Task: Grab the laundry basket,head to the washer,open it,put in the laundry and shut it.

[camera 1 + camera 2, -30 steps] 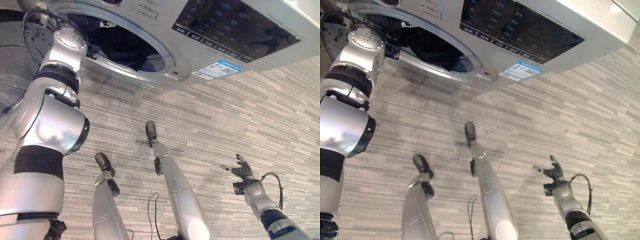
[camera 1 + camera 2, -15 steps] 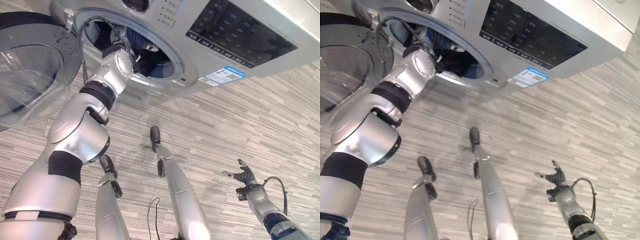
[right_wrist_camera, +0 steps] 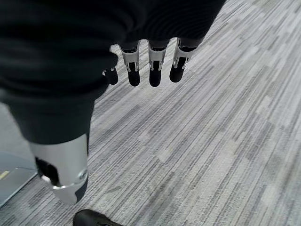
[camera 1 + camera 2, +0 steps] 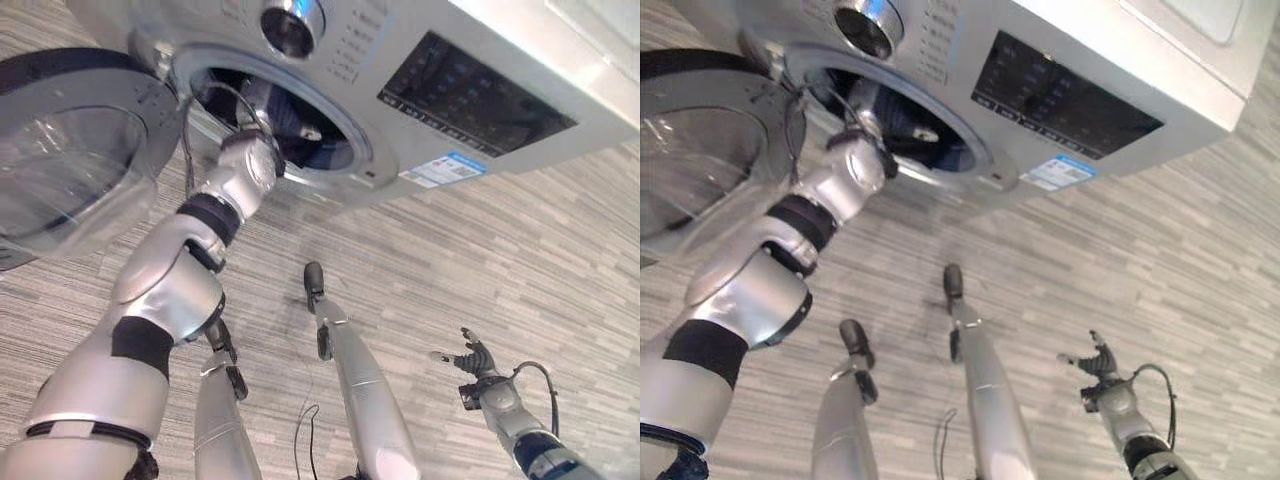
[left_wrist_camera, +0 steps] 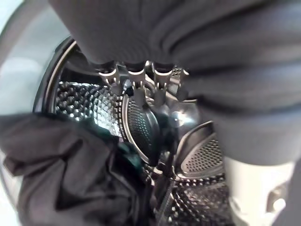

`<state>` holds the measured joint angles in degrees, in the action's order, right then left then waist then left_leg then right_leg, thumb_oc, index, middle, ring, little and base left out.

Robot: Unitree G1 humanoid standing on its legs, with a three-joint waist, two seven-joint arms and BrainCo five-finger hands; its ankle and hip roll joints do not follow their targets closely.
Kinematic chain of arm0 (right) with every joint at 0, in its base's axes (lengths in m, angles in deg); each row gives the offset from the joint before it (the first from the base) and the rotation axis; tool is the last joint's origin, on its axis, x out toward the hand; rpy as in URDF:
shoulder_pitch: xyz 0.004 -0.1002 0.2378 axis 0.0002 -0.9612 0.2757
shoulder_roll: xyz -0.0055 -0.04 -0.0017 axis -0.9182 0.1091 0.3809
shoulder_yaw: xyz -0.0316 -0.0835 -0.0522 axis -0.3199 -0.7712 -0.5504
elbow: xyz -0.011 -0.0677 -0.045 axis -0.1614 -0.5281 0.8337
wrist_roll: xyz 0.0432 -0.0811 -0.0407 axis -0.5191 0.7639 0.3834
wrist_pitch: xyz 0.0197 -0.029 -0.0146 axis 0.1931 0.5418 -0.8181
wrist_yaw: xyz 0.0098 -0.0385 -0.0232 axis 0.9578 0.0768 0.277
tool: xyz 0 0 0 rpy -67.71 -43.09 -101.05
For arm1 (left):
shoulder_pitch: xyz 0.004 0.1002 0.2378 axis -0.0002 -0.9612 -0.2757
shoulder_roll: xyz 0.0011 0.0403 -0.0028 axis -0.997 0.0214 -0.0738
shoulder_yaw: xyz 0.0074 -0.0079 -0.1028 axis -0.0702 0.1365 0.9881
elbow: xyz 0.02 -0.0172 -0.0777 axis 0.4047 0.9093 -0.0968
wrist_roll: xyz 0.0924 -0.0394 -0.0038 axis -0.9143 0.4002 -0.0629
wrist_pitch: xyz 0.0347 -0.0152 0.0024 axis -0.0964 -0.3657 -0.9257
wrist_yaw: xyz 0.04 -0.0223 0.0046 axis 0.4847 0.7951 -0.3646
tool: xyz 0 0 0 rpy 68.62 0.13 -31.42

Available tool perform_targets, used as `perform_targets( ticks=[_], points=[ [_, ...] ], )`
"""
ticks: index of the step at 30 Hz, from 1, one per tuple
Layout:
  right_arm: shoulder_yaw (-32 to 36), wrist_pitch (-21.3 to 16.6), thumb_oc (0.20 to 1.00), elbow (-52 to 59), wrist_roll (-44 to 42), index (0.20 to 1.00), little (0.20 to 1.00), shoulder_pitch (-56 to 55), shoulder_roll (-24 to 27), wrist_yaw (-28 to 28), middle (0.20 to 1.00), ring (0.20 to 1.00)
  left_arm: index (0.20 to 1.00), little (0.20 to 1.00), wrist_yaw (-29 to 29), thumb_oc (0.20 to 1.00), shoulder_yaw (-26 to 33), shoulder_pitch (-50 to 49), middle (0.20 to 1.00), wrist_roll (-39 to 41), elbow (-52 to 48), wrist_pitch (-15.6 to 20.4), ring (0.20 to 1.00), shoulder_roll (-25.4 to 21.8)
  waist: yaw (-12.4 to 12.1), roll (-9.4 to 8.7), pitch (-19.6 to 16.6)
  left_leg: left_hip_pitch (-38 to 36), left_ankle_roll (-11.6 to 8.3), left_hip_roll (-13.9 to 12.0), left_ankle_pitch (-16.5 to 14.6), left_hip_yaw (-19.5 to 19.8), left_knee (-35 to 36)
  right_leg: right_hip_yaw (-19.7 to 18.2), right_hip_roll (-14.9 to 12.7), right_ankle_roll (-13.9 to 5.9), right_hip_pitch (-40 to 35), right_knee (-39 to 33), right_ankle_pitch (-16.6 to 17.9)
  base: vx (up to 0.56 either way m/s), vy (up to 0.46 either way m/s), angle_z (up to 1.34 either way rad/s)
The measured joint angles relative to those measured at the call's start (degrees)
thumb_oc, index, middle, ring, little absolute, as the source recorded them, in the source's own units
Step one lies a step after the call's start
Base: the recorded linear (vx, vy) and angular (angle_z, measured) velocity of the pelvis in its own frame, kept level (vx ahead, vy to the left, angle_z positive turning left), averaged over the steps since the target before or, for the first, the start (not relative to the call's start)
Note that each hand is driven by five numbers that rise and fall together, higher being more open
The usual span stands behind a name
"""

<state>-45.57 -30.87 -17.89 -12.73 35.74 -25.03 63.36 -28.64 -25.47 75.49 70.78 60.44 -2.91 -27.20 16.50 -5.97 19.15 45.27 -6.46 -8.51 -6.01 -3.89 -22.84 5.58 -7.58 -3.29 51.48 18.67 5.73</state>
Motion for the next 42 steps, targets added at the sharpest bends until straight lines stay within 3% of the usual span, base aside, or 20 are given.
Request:
perform_targets(
  ticks=[4,8,14,16,17,19,20,25,29,31,33,35,39,42],
  points=[
    [0.19,0.38,1.000,-0.47,0.04,1.000,1.000,-0.27,-0.59,-0.01,1.000,1.000,1.000,1.000,0.22,1.000,1.40,-5.82,1.000,0.05,-8.68,1.62,1.000,-1.27,-0.35,0.66,1.17,-1.26,-0.09,0.17,0.19,0.47,0.05,0.98,-0.39,0.20,-1.81,0.04,-0.10,0.01,-0.016,0.08],
    [2.63,1.24,1.000,-1.77,0.17,1.000,1.000,-1.14,-2.56,0.03,1.000,1.000,1.000,1.000,2.55,1.000,3.97,-19.24,1.000,0.07,-20.80,3.08,1.000,-3.57,-1.94,1.26,2.06,-5.35,-0.03,0.14,0.13,0.47,1.24,1.16,-0.37,0.41,-5.27,0.10,-0.94,0.02,0.001,0.00],
    [4.87,2.58,1.000,-2.58,2.37,1.000,1.000,-2.96,-3.69,0.43,1.000,1.000,1.000,1.000,6.91,1.000,4.98,-35.05,1.000,-2.28,-29.33,3.72,1.000,-8.68,-3.92,1.83,2.59,-11.71,-0.10,0.18,0.22,0.49,3.28,1.36,-0.38,0.21,-10.67,0.38,-2.10,0.06,0.004,0.01],
    [5.21,2.98,1.000,-2.97,2.45,1.000,1.000,-3.47,-3.93,0.63,1.000,1.000,1.000,1.000,7.93,1.000,6.63,-40.26,1.000,-2.29,-29.99,4.21,1.000,-8.56,-4.32,1.99,2.69,-14.24,-0.01,0.16,0.22,0.46,4.45,1.34,-0.33,0.01,-12.69,0.12,-2.66,0.02,-0.001,-0.01],
    [6.24,3.53,1.000,-3.73,2.76,1.000,1.000,-4.10,-4.57,1.20,1.000,1.000,1.000,1.000,8.97,1.000,9.63,-47.75,1.000,-2.14,-30.63,4.45,1.000,-7.29,-4.66,2.19,2.78,-18.58,-0.06,0.14,0.83,0.20,7.05,1.57,-0.24,-0.06,-16.20,-0.64,-3.27,0.02,0.003,0.03],
    [6.84,4.08,1.000,-4.58,3.50,1.000,1.000,-5.80,-4.64,1.37,1.000,1.000,1.000,1.000,10.86,1.000,10.40,-55.69,1.000,-2.00,-30.52,4.40,1.000,-5.80,-4.96,3.20,2.46,-23.97,-0.03,0.20,2.21,0.39,11.30,2.66,-0.21,-0.16,-20.97,-2.57,-3.55,0.11,-0.011,0.15],
    [7.00,4.50,1.000,-5.19,4.05,1.000,1.000,-6.22,-4.69,1.46,1.000,1.000,1.000,1.000,11.56,1.000,10.38,-58.54,1.000,-1.99,-30.52,4.50,1.000,-4.66,-6.26,3.63,2.23,-26.08,0.02,0.25,3.07,0.39,13.38,2.89,-0.20,-0.16,-22.53,-3.28,-3.57,0.09,-0.019,0.13],
    [8.49,5.48,1.000,-7.38,4.99,1.000,1.000,-6.57,-5.60,1.76,1.000,1.000,1.000,1.000,12.40,1.000,13.88,-67.47,1.000,-1.60,-26.41,4.43,1.000,0.83,-7.10,5.85,0.53,-34.95,0.18,-0.42,6.33,0.55,21.52,4.61,1.00,-0.19,-31.23,-9.84,-1.97,0.08,-0.039,0.07],
    [8.44,5.69,1.000,-10.30,6.45,1.000,1.000,-8.65,-6.35,2.70,1.000,1.000,1.000,1.000,11.63,1.000,16.33,-71.17,1.000,-2.27,-20.75,4.27,1.000,4.60,-8.31,9.22,-4.14,-39.61,0.36,-1.61,7.34,0.91,25.07,6.21,2.64,-0.32,-37.95,-16.73,-0.08,0.02,-0.058,0.07],
    [8.39,5.70,1.000,-10.80,7.29,1.000,1.000,-9.42,-6.65,2.71,1.000,1.000,1.000,1.000,11.27,1.000,16.26,-73.20,1.000,-2.95,-19.72,4.35,1.000,4.34,-8.88,9.92,-6.35,-40.41,0.39,-2.04,7.35,0.84,25.06,6.67,3.33,-0.13,-40.25,-19.60,0.81,0.02,-0.096,0.05],
    [7.68,5.90,1.000,-11.15,9.14,1.000,1.000,-10.23,-6.81,2.71,1.000,1.000,1.000,1.000,11.11,1.000,17.60,-73.96,1.000,-4.91,-17.65,4.29,1.000,4.84,-9.66,9.80,-7.33,-41.80,0.41,-2.39,7.57,0.93,25.08,7.66,3.93,-0.10,-43.86,-23.77,2.43,-0.02,-0.088,0.13],
    [6.12,6.65,1.000,-11.65,11.43,1.000,1.000,-10.95,-6.83,2.84,1.000,1.000,1.000,1.000,9.98,1.000,18.69,-74.76,1.000,-6.83,-15.68,4.16,1.000,5.04,-10.58,9.54,-7.92,-43.29,0.30,-3.10,8.01,1.45,25.11,8.34,4.71,0.09,-45.97,-24.27,1.94,-0.04,-0.085,0.24],
    [6.00,7.87,1.000,-12.86,14.62,1.000,1.000,-12.63,-6.87,2.89,1.000,1.000,1.000,1.000,9.09,1.000,21.74,-75.80,1.000,-8.47,-11.70,3.52,1.000,6.33,-12.81,9.36,-9.77,-42.91,-1.99,-4.21,10.23,1.75,24.68,12.28,5.44,0.62,-48.25,-24.30,0.79,-0.12,-0.035,0.47],
    [6.01,7.88,1.000,-13.58,15.80,1.000,1.000,-12.09,-6.39,2.84,1.000,1.000,1.000,1.000,8.86,1.000,21.37,-76.37,1.000,-9.23,-8.29,2.80,1.000,6.52,-12.77,10.03,-10.27,-39.71,-1.54,-5.12,11.73,-1.43,23.52,15.08,6.04,1.23,-48.58,-23.87,0.28,-0.12,-0.010,0.64]
  ],
)
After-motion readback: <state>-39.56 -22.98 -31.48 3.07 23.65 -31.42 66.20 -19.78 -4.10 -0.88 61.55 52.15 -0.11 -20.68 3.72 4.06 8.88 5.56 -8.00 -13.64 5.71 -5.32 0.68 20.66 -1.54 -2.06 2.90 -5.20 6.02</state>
